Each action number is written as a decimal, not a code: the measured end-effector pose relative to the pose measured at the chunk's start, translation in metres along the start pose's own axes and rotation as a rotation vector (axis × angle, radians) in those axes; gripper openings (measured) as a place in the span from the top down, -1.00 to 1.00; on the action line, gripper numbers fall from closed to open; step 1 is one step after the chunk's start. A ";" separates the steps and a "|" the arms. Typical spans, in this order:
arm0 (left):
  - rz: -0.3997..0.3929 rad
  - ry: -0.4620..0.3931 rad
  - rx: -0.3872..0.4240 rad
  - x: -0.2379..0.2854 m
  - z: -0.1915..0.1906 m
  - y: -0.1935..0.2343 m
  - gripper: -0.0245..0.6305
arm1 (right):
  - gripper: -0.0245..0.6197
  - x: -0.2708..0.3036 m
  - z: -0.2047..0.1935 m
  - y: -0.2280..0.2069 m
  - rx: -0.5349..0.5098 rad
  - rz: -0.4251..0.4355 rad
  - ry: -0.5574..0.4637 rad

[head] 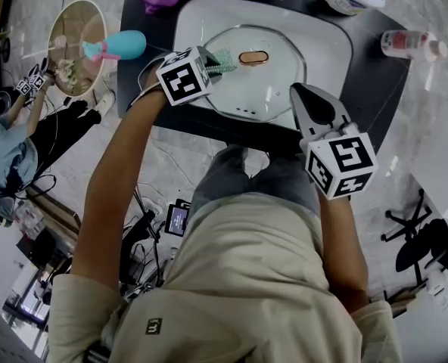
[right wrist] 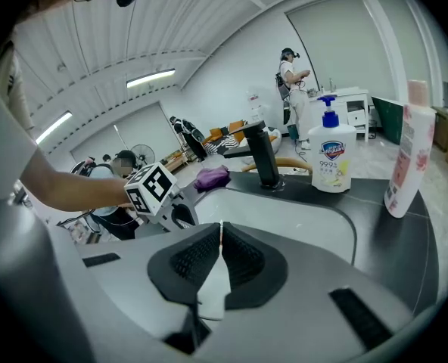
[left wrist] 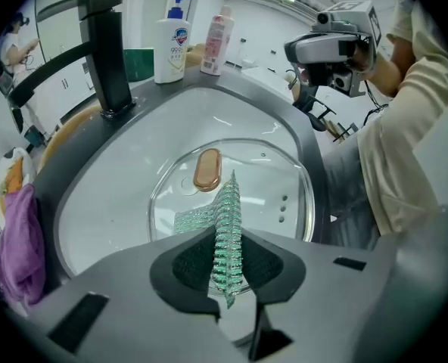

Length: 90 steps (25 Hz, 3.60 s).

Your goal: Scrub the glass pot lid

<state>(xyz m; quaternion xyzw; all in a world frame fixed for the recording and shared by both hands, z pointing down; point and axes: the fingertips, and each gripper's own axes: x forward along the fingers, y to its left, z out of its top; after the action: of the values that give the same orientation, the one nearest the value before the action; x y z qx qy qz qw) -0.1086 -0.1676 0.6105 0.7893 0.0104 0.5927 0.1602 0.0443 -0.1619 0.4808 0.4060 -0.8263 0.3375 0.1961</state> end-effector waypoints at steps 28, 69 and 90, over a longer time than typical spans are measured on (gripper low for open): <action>-0.162 -0.094 0.206 0.032 0.097 -0.086 0.67 | 0.84 -0.006 -0.010 -0.015 0.029 -0.020 0.002; 0.014 -0.242 -0.093 0.055 0.147 0.023 0.67 | 0.84 -0.026 -0.040 -0.044 0.063 -0.050 0.024; -0.054 -0.189 -0.241 0.025 0.061 0.047 0.67 | 0.84 -0.007 -0.023 -0.025 0.031 -0.036 0.028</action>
<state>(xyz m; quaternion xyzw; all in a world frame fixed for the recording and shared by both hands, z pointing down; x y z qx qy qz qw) -0.0520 -0.2219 0.6314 0.8160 -0.0547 0.5084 0.2697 0.0698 -0.1531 0.5025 0.4192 -0.8107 0.3522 0.2075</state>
